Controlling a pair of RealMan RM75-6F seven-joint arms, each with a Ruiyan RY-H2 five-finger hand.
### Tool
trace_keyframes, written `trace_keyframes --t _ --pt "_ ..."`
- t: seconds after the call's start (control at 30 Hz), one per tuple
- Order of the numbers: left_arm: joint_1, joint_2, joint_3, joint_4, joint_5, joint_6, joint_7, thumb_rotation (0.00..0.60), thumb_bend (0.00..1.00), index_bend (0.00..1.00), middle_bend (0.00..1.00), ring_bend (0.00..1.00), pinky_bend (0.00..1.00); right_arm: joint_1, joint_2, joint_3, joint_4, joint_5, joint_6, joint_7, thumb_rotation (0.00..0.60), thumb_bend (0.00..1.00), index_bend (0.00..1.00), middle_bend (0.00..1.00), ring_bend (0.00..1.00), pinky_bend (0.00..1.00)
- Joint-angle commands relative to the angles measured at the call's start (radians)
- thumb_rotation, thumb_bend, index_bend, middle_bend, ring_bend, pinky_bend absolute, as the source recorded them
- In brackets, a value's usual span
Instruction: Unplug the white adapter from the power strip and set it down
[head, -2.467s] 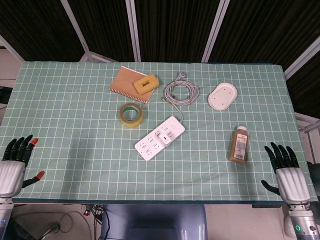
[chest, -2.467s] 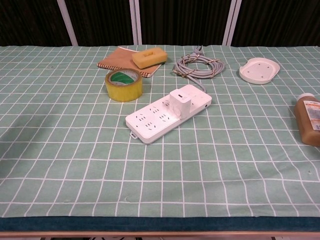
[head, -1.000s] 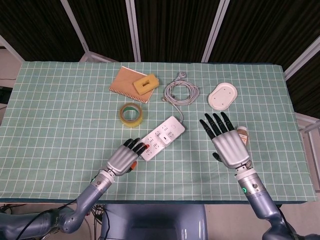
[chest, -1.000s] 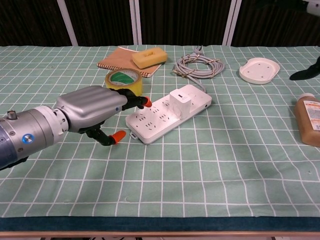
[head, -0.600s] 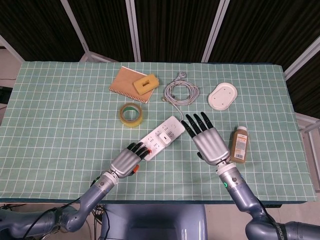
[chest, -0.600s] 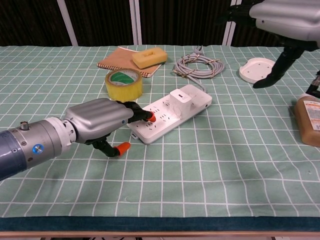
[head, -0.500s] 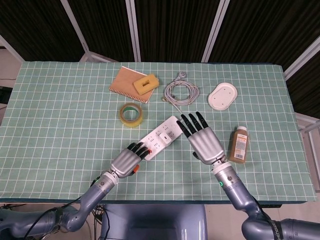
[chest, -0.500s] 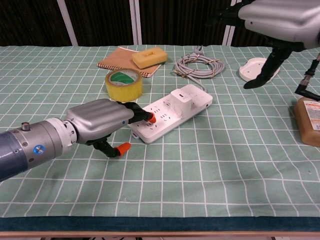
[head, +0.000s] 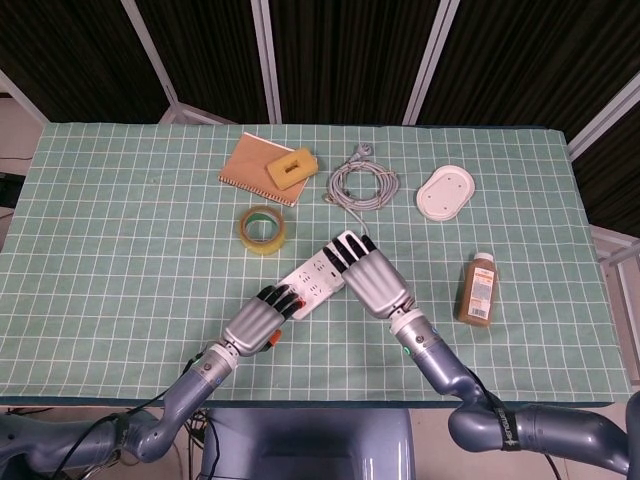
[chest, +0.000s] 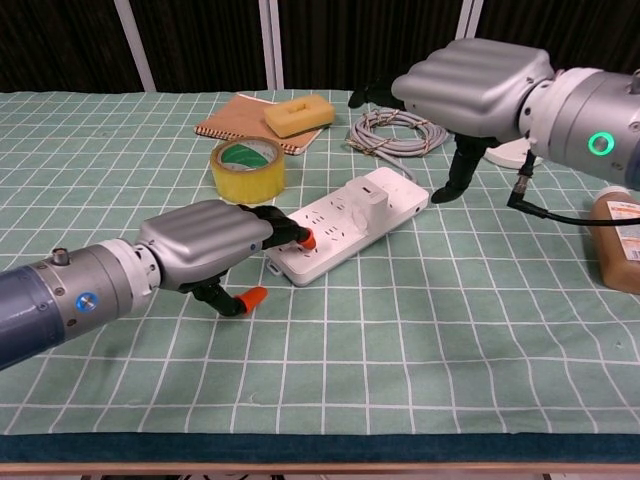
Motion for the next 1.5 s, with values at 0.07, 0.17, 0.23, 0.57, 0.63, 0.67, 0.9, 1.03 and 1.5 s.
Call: trace_keyframes --t 0.07,0.17,0.23,0.57,0.63,0.67,0.9,1.03,1.5 --pt "-0.005 -0.002 0.003 0.003 0.002 0.001 -0.010 0.600 0.46 0.16 0.16 0.06 0.16 0.035 -0.048 -0.010 0.079 0.035 -0.031 0.020 0.600 0.16 0.16 0.19 0.20 0.27" --pt "-0.007 -0.002 0.007 0.003 0.008 0.005 -0.019 0.600 0.46 0.17 0.15 0.06 0.16 0.048 -0.077 -0.018 0.124 0.044 -0.044 0.042 0.600 0.16 0.18 0.21 0.23 0.29" --pt "-0.008 -0.002 0.009 0.005 0.011 0.008 -0.025 0.600 0.46 0.17 0.15 0.06 0.16 0.056 -0.094 -0.026 0.156 0.046 -0.050 0.046 0.600 0.16 0.18 0.22 0.23 0.29" --pt "-0.006 -0.009 0.022 0.031 0.005 0.013 -0.063 0.600 0.46 0.17 0.15 0.06 0.19 0.091 -0.161 -0.045 0.241 0.062 -0.057 0.063 0.600 0.16 0.19 0.22 0.24 0.29" --pt "-0.006 -0.009 0.025 0.035 0.008 0.014 -0.072 0.600 0.46 0.17 0.15 0.06 0.20 0.095 -0.167 -0.046 0.245 0.061 -0.054 0.066 0.600 0.16 0.19 0.23 0.24 0.29" --pt "-0.006 -0.009 0.026 0.038 0.009 0.013 -0.075 0.600 0.46 0.17 0.15 0.06 0.20 0.097 -0.169 -0.047 0.247 0.061 -0.053 0.068 0.600 0.16 0.19 0.23 0.24 0.29" --pt "-0.011 -0.013 0.035 0.054 0.016 0.011 -0.093 0.600 0.46 0.17 0.15 0.06 0.20 0.114 -0.187 -0.058 0.276 0.071 -0.054 0.064 0.600 0.16 0.21 0.23 0.24 0.29" --pt "-0.013 -0.015 0.039 0.063 0.018 0.010 -0.100 0.600 0.46 0.17 0.15 0.06 0.20 0.121 -0.200 -0.060 0.294 0.076 -0.056 0.076 0.600 0.16 0.26 0.27 0.28 0.31" --pt "-0.019 -0.022 0.047 0.089 0.023 0.008 -0.121 0.600 0.46 0.18 0.15 0.06 0.20 0.147 -0.252 -0.067 0.387 0.066 -0.077 0.138 0.600 0.23 0.31 0.30 0.31 0.35"
